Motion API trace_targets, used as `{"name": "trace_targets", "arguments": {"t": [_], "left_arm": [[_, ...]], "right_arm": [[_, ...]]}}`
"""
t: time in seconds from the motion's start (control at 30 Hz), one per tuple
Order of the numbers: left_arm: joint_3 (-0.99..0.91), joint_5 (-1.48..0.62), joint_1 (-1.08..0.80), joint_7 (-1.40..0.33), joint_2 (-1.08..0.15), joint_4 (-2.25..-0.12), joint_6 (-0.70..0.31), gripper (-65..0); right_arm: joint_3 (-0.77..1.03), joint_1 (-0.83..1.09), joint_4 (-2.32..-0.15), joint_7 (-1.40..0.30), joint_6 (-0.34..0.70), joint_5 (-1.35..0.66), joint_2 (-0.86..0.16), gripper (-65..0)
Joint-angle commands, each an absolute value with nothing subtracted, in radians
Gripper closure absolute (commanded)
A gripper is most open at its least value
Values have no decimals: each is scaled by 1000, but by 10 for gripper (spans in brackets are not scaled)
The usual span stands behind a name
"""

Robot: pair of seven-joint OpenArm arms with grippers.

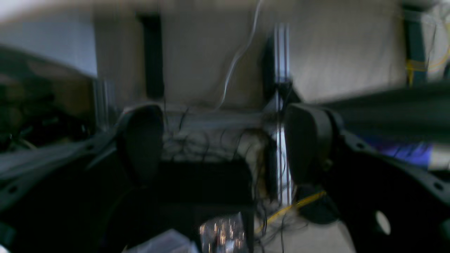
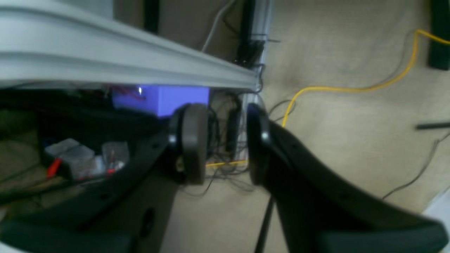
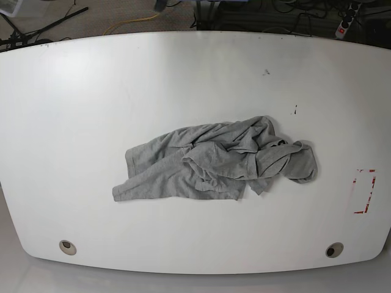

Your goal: Fold the T-shirt properly

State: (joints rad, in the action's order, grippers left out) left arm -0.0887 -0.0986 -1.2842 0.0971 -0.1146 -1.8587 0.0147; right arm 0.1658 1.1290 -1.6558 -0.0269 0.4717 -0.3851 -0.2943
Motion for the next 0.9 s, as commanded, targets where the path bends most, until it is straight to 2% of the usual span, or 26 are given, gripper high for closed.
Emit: {"name": "trace_targets", "arguments": {"t": [0.0, 0.27, 0.7, 0.87], "left_arm": [[-105, -101, -1309, 122, -114, -1952, 13, -500], [-125, -101, -1280, 122, -114, -1982, 13, -500], [-125, -94, -1113, 120, -114, -1980, 13, -504], [-125, -94, -1096, 120, -119, -1979, 13, -504]], "right_arm": [[214, 1145, -1762, -71, 476, -398, -302, -173], [251, 1020, -1928, -157, 478, -398, -302, -173], [242, 605, -1974, -521, 484, -397, -260, -181], [186, 447, -1974, -638, 484, -397, -260, -181]]}}
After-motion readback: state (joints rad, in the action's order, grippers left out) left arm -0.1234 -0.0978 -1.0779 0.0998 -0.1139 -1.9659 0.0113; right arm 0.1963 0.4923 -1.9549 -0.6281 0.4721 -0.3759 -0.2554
